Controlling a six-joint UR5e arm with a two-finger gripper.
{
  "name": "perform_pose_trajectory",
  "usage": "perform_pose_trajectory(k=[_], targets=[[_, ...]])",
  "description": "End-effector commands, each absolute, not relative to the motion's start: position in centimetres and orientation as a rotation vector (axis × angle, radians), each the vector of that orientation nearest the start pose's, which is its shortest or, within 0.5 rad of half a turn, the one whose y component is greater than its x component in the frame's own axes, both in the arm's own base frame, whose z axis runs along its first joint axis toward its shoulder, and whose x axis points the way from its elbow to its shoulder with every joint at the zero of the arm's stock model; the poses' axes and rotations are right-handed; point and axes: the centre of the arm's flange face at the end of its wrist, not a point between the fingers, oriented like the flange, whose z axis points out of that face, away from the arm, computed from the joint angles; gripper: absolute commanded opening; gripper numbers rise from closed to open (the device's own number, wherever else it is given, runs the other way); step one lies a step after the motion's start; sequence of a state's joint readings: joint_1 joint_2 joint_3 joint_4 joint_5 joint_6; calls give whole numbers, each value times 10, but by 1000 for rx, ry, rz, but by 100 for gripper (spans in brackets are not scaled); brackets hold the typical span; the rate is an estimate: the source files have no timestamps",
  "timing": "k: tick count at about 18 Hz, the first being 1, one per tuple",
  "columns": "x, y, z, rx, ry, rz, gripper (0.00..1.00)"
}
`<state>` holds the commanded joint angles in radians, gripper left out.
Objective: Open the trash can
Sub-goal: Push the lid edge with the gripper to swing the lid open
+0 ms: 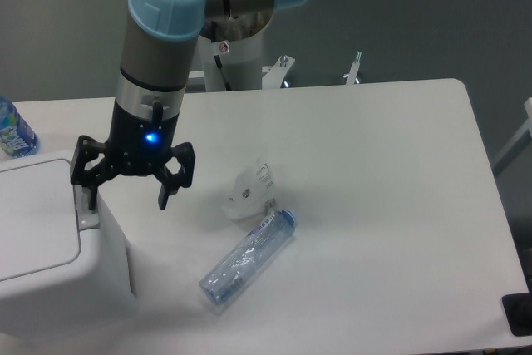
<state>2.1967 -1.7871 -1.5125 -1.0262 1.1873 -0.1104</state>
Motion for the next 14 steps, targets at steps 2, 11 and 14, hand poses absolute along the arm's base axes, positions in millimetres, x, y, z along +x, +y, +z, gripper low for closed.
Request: perform_pose_trajectory(k=[2, 11, 14], targets=[[-217, 591, 468, -2509, -860, -365, 100], [-218, 591, 487, -2483, -823, -341, 100], [-241, 586, 523, -2432, -750, -268, 100]])
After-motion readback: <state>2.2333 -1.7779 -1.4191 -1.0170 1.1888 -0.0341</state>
